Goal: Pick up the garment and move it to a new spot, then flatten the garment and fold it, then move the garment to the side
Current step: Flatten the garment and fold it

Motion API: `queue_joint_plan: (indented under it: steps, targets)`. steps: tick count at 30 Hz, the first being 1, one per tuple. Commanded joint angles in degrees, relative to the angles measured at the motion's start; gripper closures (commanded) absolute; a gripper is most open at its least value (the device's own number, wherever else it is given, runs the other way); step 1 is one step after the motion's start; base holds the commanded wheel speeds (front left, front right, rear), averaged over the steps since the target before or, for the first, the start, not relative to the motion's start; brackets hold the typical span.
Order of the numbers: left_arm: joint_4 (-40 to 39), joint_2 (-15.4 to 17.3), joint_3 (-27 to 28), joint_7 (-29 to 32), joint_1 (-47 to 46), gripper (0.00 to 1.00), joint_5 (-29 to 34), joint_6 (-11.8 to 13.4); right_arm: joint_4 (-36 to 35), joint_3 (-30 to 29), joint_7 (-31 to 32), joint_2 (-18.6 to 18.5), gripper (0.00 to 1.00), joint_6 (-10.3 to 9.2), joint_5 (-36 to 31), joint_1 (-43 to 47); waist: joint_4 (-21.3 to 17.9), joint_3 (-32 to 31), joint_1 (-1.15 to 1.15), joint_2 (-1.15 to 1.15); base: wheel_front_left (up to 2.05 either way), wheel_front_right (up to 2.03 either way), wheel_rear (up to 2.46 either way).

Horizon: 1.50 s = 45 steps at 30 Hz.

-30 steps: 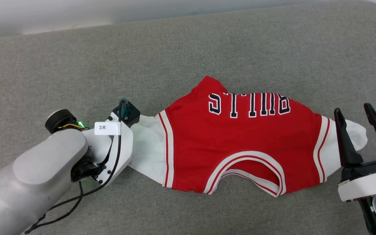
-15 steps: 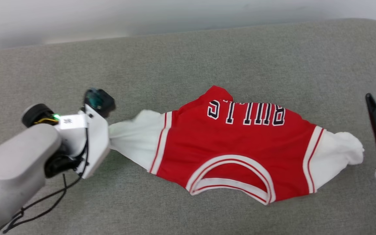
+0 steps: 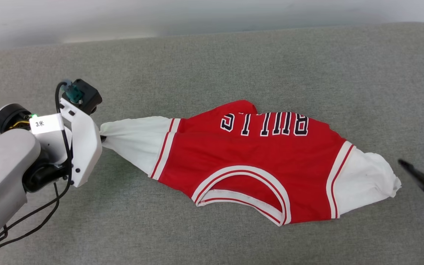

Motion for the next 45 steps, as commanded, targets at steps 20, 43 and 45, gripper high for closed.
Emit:
queue_joint_plan:
  steps: [20,43,45]
  targets:
    - [-3.28,-1.04,0.76,-1.09,-4.29,1.0,2.38,0.94,21.34,25.42,6.7,3.37,0.0,0.0,7.5,-14.43,1.67,7.17,0.0,0.0,0.0,0.0,0.0]
    - [-11.22,0.72,5.3,-11.57,-4.56,1.0,2.32,1.48,10.83,21.78,-12.8,-8.68,1.0,-0.04,15.79,-20.15,0.54,-5.42,0.0,0.0,0.0,0.0,0.0]
    - [-12.25,0.49,6.12,-12.39,-5.66,1.0,2.64,1.6,9.49,19.88,-12.43,-8.93,1.0,-0.05,15.6,-20.98,0.53,-5.99,0.0,0.0,0.0,0.0,0.0]
